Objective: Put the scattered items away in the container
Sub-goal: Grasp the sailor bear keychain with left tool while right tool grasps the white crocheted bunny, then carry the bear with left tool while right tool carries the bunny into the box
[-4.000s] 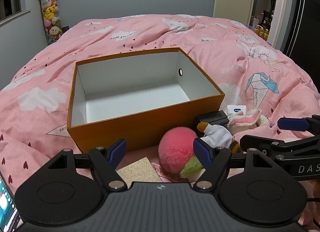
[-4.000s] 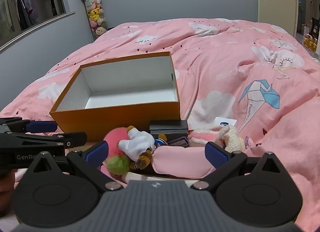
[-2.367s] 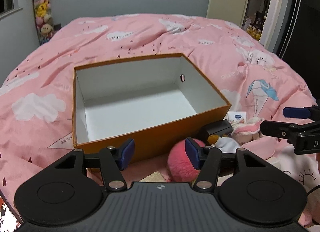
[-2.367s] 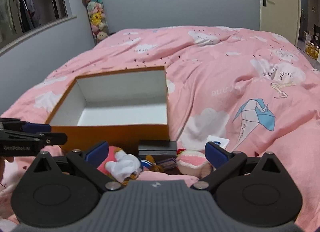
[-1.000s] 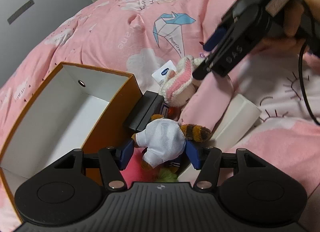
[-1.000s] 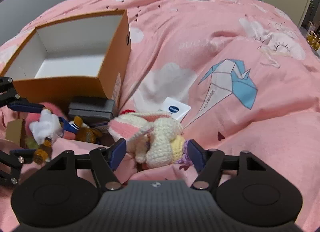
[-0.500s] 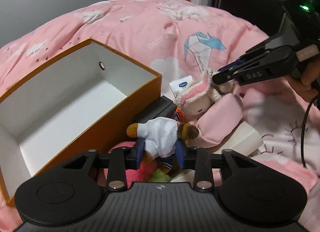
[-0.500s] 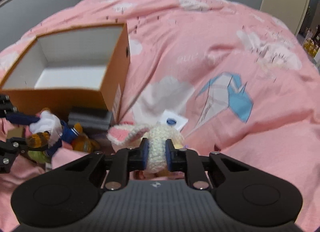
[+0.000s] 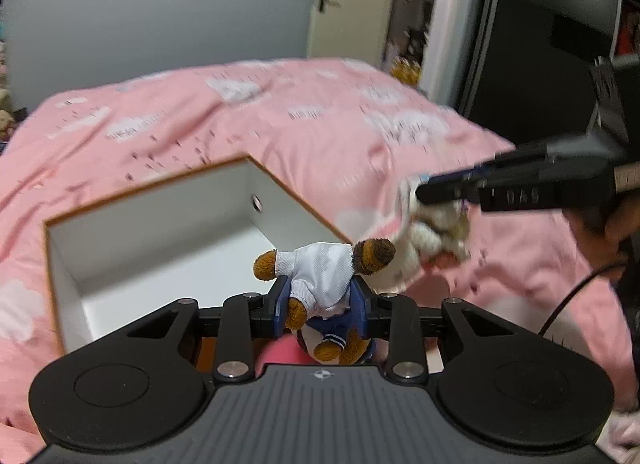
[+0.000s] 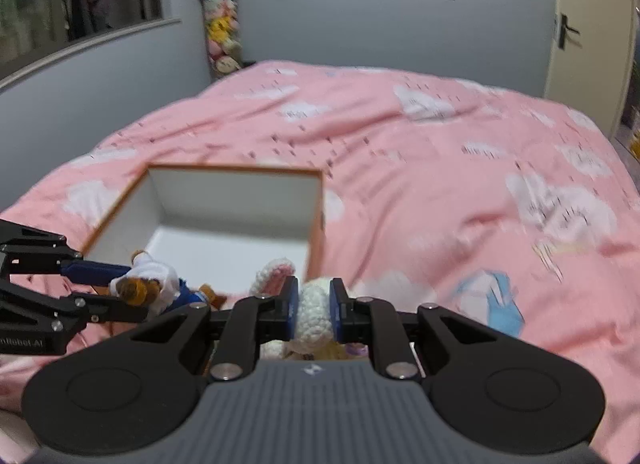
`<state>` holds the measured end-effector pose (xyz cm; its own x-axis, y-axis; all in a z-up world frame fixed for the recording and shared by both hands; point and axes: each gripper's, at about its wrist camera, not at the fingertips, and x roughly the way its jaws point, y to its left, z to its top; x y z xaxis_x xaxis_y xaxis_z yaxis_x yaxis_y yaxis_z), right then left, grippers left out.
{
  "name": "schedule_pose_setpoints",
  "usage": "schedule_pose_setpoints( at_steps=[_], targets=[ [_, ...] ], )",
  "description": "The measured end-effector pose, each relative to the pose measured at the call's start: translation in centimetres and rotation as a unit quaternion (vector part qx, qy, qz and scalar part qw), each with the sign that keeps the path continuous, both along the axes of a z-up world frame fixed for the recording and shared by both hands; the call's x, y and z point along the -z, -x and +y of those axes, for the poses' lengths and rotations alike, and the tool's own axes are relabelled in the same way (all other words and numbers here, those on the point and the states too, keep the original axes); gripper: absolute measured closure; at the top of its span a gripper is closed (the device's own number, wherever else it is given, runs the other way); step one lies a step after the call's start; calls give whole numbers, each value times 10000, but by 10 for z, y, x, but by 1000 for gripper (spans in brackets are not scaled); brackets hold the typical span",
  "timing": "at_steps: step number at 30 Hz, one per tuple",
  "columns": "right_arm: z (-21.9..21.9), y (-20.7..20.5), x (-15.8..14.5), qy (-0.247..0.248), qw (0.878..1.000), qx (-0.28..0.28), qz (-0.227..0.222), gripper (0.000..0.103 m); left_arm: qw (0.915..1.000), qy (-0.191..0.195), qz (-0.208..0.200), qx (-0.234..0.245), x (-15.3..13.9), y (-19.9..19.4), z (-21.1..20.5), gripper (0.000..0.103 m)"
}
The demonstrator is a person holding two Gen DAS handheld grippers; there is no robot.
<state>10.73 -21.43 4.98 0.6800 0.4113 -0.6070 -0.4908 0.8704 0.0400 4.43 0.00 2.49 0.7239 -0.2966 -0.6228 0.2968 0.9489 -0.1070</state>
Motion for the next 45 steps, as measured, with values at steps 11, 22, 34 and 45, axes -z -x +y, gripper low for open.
schedule_pose_setpoints(
  at_steps=[11, 22, 34, 45],
  targets=[
    [51, -20, -25, -470, 9970, -411, -460, 86, 9909, 177, -727, -1117, -44, -16, 46, 67],
    [96, -60, -20, -648, 9959, -503, -392, 86, 9776, -245, -1046, -1811, -44, -45, 78, 67],
    [128, -105, 51, -423, 9953, -417, 770, 89, 9795, 132, 302, -1986, 26, -95, 107, 67],
    [134, -122, 76, 98, 9926, -634, 1029, 101, 9741, -177, 973, -2036, 45, -94, 121, 62]
  ],
)
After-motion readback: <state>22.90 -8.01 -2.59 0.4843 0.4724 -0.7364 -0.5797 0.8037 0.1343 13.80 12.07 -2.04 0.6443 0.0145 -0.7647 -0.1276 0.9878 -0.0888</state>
